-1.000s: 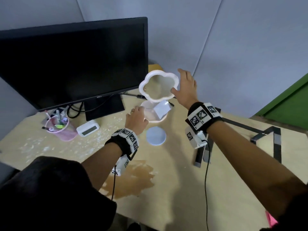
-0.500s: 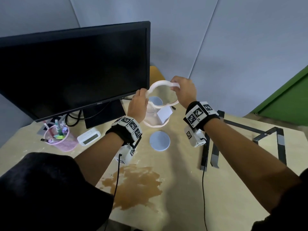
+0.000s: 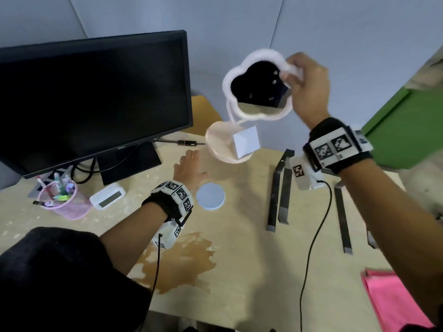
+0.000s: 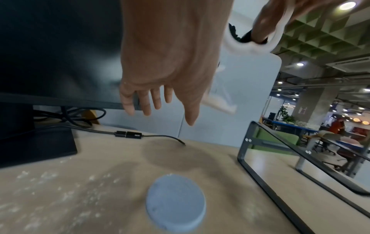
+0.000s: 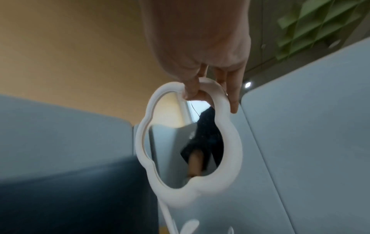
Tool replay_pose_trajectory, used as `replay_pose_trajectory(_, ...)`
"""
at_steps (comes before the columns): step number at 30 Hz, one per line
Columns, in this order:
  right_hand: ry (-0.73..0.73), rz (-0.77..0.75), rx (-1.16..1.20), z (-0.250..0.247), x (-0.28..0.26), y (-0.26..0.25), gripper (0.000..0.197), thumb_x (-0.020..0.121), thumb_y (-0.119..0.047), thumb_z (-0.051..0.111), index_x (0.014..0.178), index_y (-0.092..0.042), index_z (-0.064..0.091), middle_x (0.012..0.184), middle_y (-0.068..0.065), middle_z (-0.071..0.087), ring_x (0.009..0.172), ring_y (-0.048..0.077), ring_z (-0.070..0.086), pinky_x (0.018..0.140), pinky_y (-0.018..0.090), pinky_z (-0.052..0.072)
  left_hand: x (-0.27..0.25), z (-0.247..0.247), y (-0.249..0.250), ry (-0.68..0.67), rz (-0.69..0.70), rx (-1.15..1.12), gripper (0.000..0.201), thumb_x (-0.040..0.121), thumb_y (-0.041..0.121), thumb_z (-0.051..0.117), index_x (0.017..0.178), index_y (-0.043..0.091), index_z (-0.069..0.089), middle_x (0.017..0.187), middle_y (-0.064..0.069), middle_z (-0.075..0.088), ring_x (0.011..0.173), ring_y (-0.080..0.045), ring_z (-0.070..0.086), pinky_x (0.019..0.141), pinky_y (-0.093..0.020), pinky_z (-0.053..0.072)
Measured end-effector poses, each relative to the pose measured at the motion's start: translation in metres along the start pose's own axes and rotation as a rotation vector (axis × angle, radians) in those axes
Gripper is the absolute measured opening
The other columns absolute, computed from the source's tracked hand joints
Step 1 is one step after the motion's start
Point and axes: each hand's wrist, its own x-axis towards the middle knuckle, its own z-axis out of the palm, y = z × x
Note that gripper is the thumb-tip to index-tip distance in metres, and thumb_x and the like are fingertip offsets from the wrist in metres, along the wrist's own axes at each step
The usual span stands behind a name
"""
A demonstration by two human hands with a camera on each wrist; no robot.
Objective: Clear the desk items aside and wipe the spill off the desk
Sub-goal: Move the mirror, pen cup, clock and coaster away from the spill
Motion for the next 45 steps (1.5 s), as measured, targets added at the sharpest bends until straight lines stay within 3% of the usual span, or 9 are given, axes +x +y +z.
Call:
replay_pose_trajectory(4,0.094,-0.029,-0.02,-0.085,0.018,0.008,0.019,0.08,-0.025,0.055,0.093,-0.014,0.061,0.084,-0.004,0.053,0.079,0.009,0.045,0.067,0.023,0.032,-0.021,0.037,0.012,-0.166,0.081,0.101,0.066,0.087,0.03,0.062,0.141,0.012,0.03,0.145,-0.008,0.03,0.132,-0.029,0.034,0.101,-0.045,0.034)
replay_pose_trajectory(7,0.11,-0.046,-0.067,-0.138,0.015,0.021,0.005,0.081,-0.03,0.054,0.081,-0.035,0.053,0.084,-0.008,0.052,0.079,0.004,0.047,0.071,0.024,0.037,-0.038,0.07,0.025,-0.248,0.153,0.119,0.072,0.085,0.028,0.061,0.145,0.013,0.024,0.152,-0.004,0.023,0.14,-0.023,0.025,0.108,-0.045,0.027)
replay_pose_trajectory(13,0.107,0.091,-0.214,-0.185,-0.025,0.067,0.024,0.079,-0.03,0.056,0.095,-0.013,0.059,0.089,0.0,0.056,0.083,0.012,0.05,0.073,0.032,0.041,-0.066,0.124,0.054,-0.447,0.273,0.199,0.095,0.081,0.029,0.066,0.152,0.016,0.004,0.161,0.003,-0.004,0.148,-0.016,0.0,0.119,-0.048,0.008)
replay_pose_trajectory(18,0.045,0.227,-0.306,-0.172,-0.073,0.094,0.018,0.086,-0.015,0.06,0.101,-0.005,0.062,0.085,0.006,0.053,0.079,0.016,0.045,0.065,0.021,0.027,-0.082,0.151,0.066,-0.556,0.303,0.32,0.097,0.082,0.035,0.065,0.152,0.017,0.0,0.16,0.004,-0.012,0.148,-0.017,-0.005,0.118,-0.048,0.006)
replay_pose_trajectory(25,0.0,0.344,-0.312,-0.124,-0.124,0.131,0.013,0.086,-0.008,0.059,0.098,-0.006,0.061,0.093,0.02,0.066,0.088,0.033,0.058,0.075,0.04,0.045,-0.089,0.169,0.064,-0.575,0.302,0.385,0.098,0.082,0.038,0.066,0.152,0.016,0.001,0.159,0.003,-0.016,0.148,-0.02,-0.006,0.117,-0.05,0.01)
replay_pose_trajectory(35,-0.112,0.444,-0.284,-0.095,-0.156,0.158,0.015,0.089,0.003,0.049,0.104,0.002,0.051,0.104,0.026,0.064,0.094,0.039,0.057,0.069,0.033,0.035,-0.09,0.172,0.061,-0.541,0.315,0.377,0.097,0.081,0.041,0.067,0.151,0.016,0.006,0.16,0.002,-0.013,0.149,-0.019,-0.004,0.117,-0.05,0.012)
replay_pose_trajectory(39,-0.183,0.496,-0.323,-0.09,-0.154,0.145,0.034,0.082,0.0,0.05,0.115,-0.003,0.049,0.119,0.022,0.056,0.108,0.037,0.051,0.094,0.048,0.038,-0.091,0.172,0.058,-0.508,0.324,0.384,0.092,0.082,0.041,0.065,0.151,0.017,0.009,0.16,0.002,-0.009,0.149,-0.02,-0.002,0.117,-0.05,0.012)
replay_pose_trajectory(41,-0.133,0.46,-0.369,-0.081,-0.149,0.126,0.043,0.076,-0.002,0.052,0.119,-0.007,0.049,0.122,0.016,0.051,0.113,0.033,0.048,0.109,0.061,0.017,-0.093,0.169,0.053,-0.46,0.318,0.362,0.09,0.084,0.041,0.064,0.151,0.017,0.009,0.161,0.003,-0.009,0.149,-0.019,-0.002,0.118,-0.049,0.011)
replay_pose_trajectory(45,0.032,0.136,-0.252,-0.041,-0.139,0.075,0.04,0.075,0.0,0.049,0.114,-0.006,0.055,0.117,0.013,0.054,0.11,0.029,0.051,0.111,0.053,0.025,-0.093,0.154,0.034,-0.368,0.27,0.343,0.089,0.085,0.042,0.062,0.15,0.014,0.01,0.161,0.002,-0.007,0.149,-0.019,0.001,0.117,-0.049,0.013)
